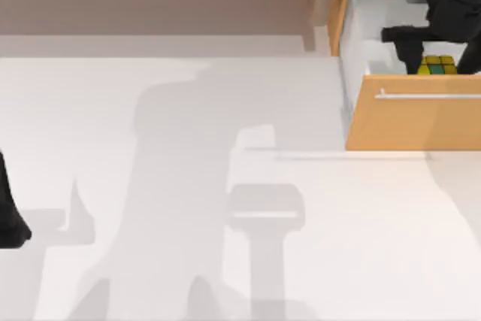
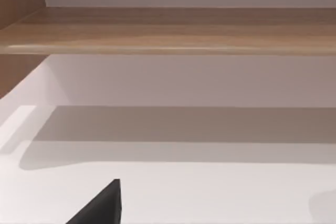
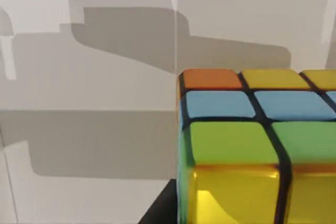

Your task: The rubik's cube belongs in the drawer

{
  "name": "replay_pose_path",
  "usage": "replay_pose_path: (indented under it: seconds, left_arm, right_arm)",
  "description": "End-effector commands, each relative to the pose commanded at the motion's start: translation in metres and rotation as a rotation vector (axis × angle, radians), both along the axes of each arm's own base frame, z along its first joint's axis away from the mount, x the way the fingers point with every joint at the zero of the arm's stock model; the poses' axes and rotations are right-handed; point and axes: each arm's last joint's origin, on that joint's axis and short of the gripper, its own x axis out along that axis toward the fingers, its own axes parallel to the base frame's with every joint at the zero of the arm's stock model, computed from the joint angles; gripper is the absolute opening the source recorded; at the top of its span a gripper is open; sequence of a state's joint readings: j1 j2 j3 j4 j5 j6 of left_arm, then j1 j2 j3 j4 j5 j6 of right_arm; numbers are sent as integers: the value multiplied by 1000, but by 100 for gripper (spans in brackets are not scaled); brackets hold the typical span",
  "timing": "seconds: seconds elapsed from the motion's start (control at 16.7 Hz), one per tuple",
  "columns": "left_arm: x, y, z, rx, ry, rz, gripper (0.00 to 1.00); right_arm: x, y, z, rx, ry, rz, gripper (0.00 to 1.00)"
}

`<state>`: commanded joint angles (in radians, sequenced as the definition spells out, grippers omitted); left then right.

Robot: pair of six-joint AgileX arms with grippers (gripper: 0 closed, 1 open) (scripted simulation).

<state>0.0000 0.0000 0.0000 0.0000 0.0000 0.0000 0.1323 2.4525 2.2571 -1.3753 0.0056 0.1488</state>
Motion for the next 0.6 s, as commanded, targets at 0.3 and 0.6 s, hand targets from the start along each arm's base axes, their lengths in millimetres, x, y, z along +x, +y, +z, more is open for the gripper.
replay_pose_path:
  seconds: [0.3, 0.6]
  left_arm:
    - [0, 0, 0, 0, 0, 0, 100]
    - [0, 0, 0, 0, 0, 0, 100]
  right_arm:
    - [0, 0, 0, 0, 0, 0, 100]
    - [0, 0, 0, 0, 0, 0, 100]
